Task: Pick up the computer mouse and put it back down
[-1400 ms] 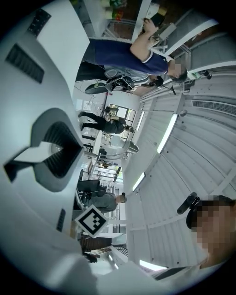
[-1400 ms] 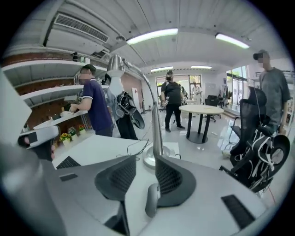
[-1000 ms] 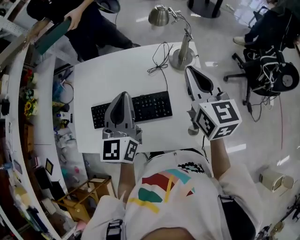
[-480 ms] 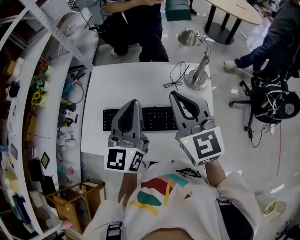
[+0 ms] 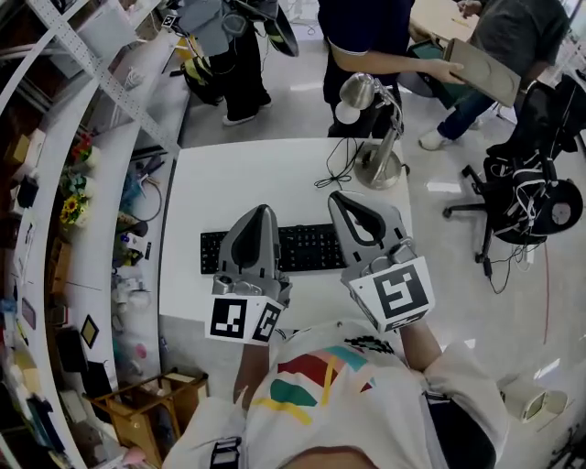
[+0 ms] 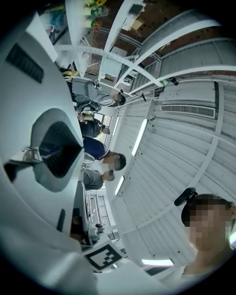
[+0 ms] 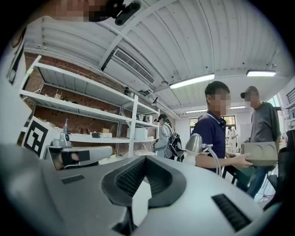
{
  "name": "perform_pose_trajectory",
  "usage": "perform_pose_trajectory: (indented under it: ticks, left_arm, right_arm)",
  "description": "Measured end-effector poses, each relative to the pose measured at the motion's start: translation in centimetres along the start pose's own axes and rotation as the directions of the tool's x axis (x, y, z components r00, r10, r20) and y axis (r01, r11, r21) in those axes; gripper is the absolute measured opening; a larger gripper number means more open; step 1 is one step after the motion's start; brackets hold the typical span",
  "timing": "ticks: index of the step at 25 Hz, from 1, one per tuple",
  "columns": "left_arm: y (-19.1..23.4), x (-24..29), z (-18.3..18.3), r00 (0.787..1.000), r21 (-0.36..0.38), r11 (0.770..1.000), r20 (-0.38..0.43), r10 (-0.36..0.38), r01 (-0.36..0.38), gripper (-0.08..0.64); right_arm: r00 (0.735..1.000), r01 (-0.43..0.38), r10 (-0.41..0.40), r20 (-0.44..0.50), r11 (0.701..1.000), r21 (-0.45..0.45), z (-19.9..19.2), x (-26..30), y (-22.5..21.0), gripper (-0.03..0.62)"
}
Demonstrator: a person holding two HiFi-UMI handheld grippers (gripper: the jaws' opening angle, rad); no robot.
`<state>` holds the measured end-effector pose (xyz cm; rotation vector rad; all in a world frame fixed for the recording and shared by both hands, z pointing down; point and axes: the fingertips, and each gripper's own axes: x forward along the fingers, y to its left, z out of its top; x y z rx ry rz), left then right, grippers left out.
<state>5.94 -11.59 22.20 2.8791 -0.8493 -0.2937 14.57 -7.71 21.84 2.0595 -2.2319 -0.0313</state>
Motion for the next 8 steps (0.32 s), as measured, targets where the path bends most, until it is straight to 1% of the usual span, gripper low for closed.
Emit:
perform_pose_trajectory:
  ticks: [3,5,8]
  left_arm:
    - [-0.6,0.4,-0.1,1.0,-0.002,1.0,-0.002,-0.02,0.02,0.044]
    - [-0.9,0.7,0.0,1.0,-0.001,1.0,-0.002,-0.028,0.028,0.044]
    - [-1.3,1.0,0.2,0.999,0.002,0.999,-0.001,-0.038,0.038,0.044]
  right_arm:
    - [1.0,0.008,-0.008,0.025,1.0,-0.017,0.3,-0.3,-0.4,0.012]
    - [1.0,0.023,-0.023,0.004,1.0,0.002,0.0,-0.6,-0.9,0.012]
    - [1.0,0.03,-0.03,0.004,1.0,0.006,0.1,-0.8,-1.3,0.012]
